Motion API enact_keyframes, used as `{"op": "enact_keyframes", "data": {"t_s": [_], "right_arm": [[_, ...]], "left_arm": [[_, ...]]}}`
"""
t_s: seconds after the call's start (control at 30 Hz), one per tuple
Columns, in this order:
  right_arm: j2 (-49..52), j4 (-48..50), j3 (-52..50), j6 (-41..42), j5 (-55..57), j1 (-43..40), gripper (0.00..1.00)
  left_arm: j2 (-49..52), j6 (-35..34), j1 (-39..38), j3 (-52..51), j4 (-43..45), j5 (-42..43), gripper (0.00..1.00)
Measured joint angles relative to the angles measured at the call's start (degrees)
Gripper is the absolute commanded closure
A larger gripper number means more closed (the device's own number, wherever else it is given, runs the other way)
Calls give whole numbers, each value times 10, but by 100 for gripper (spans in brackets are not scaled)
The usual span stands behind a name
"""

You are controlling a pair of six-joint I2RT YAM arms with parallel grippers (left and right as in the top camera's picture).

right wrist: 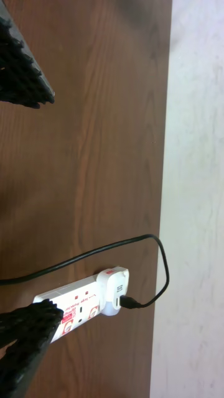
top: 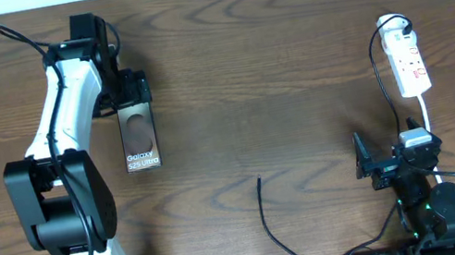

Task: Plug charger to phone and switch on socket
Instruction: 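Move the left gripper over the Galaxy phone and lower onto it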

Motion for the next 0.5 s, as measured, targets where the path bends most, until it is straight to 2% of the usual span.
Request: {"op": "enact_keyframes", "data": {"t_s": [0.27, 0.5], "right_arm": [[0, 0, 0, 0, 0, 0, 1], [0, 0, 0, 0, 0, 0, 1]], "left_arm": [[1, 0, 0, -14, -14, 0, 2], [1, 5, 0, -105, 47, 8, 2]]}}
